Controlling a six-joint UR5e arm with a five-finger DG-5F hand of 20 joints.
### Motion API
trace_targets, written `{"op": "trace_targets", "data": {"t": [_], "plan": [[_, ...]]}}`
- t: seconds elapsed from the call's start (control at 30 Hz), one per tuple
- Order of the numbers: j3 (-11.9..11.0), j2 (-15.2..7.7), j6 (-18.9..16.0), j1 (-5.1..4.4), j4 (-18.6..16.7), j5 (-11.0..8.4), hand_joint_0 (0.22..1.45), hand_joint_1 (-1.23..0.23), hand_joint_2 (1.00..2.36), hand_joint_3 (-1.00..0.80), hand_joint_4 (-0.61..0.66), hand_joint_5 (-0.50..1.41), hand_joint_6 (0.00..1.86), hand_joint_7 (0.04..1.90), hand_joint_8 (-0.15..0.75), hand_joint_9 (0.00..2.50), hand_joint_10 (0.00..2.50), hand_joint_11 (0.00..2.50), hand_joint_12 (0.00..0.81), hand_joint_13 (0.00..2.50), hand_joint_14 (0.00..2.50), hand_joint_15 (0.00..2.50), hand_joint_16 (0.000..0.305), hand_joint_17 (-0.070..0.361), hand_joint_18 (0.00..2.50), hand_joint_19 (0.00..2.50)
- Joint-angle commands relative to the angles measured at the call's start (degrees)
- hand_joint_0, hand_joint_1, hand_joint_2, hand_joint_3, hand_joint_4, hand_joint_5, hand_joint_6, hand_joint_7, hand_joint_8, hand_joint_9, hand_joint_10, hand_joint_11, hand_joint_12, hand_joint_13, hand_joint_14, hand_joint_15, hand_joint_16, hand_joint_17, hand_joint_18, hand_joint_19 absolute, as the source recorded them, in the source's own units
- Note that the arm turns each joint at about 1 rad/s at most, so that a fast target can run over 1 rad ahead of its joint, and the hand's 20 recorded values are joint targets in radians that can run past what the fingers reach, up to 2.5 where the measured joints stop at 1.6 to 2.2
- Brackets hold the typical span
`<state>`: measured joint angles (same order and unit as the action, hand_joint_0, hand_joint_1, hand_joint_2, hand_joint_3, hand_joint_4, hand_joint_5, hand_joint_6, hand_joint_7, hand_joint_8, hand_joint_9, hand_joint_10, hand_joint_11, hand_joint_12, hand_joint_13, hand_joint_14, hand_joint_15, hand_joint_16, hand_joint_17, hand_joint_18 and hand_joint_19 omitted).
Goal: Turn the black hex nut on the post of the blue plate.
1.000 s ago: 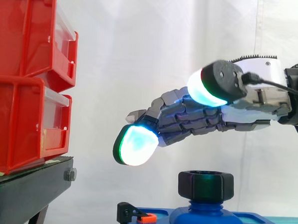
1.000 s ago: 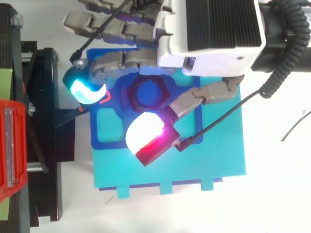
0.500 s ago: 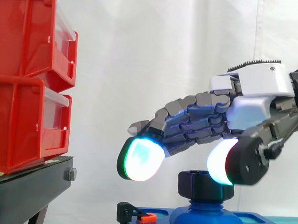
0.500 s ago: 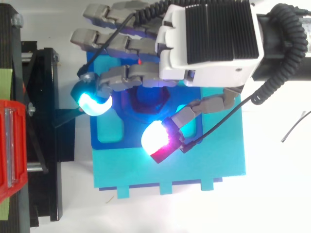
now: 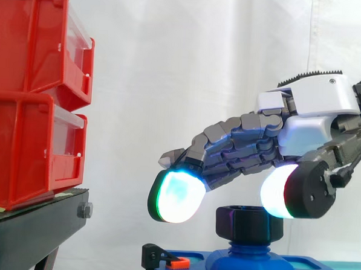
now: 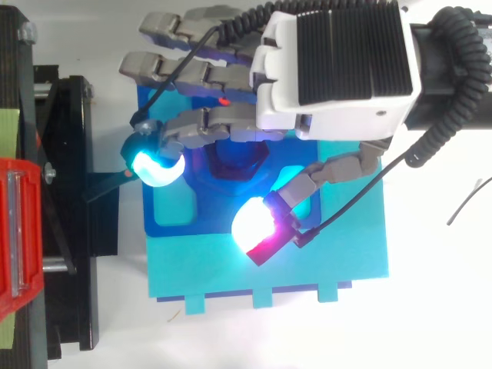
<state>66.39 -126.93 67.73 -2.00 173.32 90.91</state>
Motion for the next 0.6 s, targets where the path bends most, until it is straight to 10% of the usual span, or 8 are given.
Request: {"op": "trace_targets", "data": {"t": [0.0,0.57], "plan": [[-0.03,0.01,-0.06,-0.02,0.17,-0.03,0.35,-0.58,1.00,-0.50,0.06,-0.30,0.50,0.71,0.237,0.00,0.00,0.00,0.428,0.00,0.00,0.00,0.064,0.144,0.00,0.27],[-0.12,0.54,0.12,0.07,1.93,0.06,0.40,-0.80,1.00,-0.50,0.05,-0.30,0.50,0.69,0.198,0.00,0.00,0.00,0.401,0.00,0.00,0.00,0.058,0.130,0.00,0.24]]}}
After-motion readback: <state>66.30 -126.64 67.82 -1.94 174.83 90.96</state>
